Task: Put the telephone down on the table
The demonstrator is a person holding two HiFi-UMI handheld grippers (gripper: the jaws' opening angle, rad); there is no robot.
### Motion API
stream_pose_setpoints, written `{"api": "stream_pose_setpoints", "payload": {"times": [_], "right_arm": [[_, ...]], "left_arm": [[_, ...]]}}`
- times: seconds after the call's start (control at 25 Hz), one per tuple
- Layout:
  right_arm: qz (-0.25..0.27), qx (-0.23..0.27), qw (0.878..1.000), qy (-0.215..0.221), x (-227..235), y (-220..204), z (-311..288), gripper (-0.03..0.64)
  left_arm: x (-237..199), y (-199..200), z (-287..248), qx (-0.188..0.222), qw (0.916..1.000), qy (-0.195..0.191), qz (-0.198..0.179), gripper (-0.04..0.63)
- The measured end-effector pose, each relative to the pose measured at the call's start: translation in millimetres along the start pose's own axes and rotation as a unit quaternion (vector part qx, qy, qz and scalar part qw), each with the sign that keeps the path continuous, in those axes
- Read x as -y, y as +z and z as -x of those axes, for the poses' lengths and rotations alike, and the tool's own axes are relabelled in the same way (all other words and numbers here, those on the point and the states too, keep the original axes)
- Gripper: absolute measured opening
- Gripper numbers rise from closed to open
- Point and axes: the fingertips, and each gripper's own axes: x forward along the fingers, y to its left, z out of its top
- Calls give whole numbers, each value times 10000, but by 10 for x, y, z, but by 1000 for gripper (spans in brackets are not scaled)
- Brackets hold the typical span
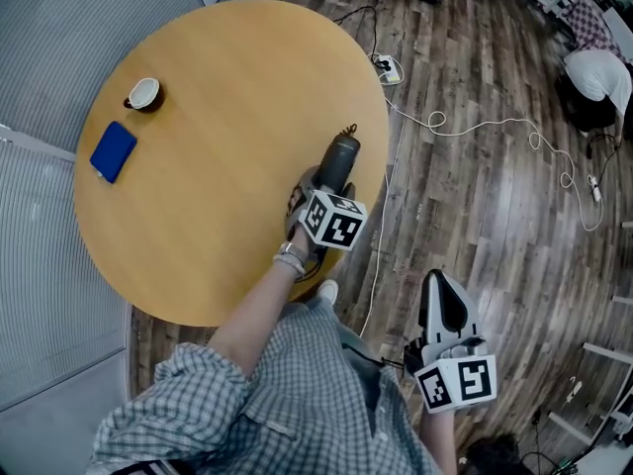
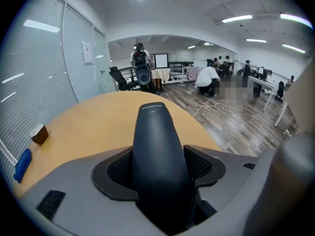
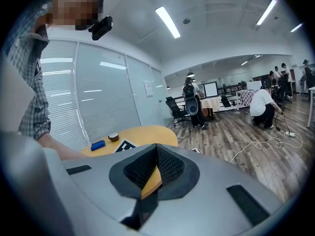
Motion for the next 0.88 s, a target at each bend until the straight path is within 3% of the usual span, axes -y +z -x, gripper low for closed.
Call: {"api": "stream_pose_setpoints", "payload": {"times": [0.36, 0.88], "right_arm": [[35, 44, 9999, 163, -163, 24, -59, 11], [167, 165, 9985, 493, -448, 121, -200, 9]], "left_arm": [[-22, 48, 139, 122, 9994, -308, -37, 316], [-127, -32, 560, 312, 9981, -449, 267, 322]]}}
